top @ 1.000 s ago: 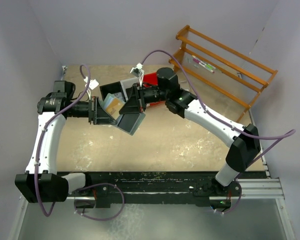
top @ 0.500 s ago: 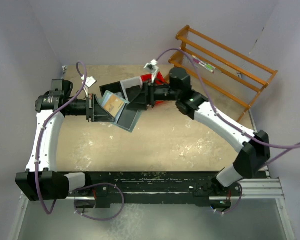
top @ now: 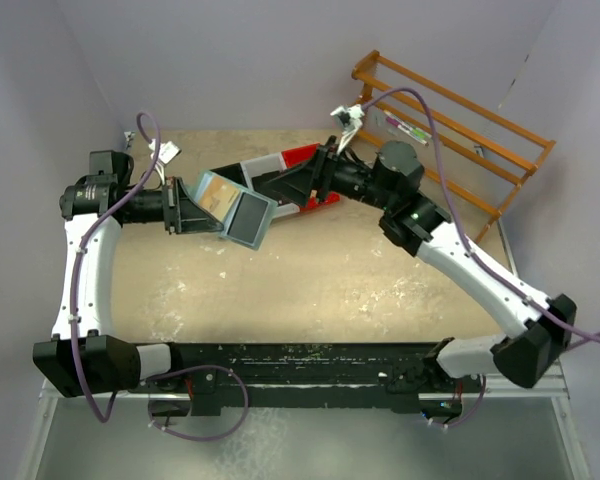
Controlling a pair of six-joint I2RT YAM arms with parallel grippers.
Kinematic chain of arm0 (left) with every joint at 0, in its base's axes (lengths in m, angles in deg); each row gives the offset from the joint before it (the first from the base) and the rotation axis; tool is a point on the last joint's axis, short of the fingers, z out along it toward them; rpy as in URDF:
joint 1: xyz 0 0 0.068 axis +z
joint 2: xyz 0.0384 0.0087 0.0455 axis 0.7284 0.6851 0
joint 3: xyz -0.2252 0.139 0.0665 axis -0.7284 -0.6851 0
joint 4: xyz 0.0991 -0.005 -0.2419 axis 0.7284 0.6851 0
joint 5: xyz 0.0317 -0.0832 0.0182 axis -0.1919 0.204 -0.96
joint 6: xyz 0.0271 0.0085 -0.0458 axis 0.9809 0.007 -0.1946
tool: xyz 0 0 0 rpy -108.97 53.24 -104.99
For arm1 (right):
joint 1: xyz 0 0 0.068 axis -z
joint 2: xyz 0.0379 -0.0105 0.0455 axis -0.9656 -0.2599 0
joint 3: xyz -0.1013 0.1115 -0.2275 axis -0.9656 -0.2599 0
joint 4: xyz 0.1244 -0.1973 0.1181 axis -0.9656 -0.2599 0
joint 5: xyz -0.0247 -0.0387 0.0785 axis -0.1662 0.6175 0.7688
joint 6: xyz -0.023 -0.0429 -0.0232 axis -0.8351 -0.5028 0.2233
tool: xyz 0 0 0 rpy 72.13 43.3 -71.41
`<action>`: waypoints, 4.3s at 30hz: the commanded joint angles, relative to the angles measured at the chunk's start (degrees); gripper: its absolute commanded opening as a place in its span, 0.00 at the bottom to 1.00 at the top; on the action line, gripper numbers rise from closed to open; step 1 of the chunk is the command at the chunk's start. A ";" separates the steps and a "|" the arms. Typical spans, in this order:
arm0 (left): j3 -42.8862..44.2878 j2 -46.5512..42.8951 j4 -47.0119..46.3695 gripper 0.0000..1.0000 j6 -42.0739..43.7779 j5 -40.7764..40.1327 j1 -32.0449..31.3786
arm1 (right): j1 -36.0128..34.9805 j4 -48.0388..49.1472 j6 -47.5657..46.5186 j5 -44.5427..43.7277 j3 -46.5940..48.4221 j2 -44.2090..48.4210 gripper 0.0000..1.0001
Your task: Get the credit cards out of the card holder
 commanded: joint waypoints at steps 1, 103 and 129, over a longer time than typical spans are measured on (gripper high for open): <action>2.75 -0.64 2.46 0.00 3.47 8.69 0.32 | -0.59 0.36 -4.56 6.02 6.23 -7.53 0.75; -4.32 -3.96 -18.51 0.00 -11.33 17.54 0.22 | -9.20 10.55 9.65 5.75 3.73 -15.36 0.46; -2.03 -0.61 -3.89 0.03 -2.01 13.20 0.23 | -8.27 25.62 17.96 12.61 -3.38 -17.20 0.00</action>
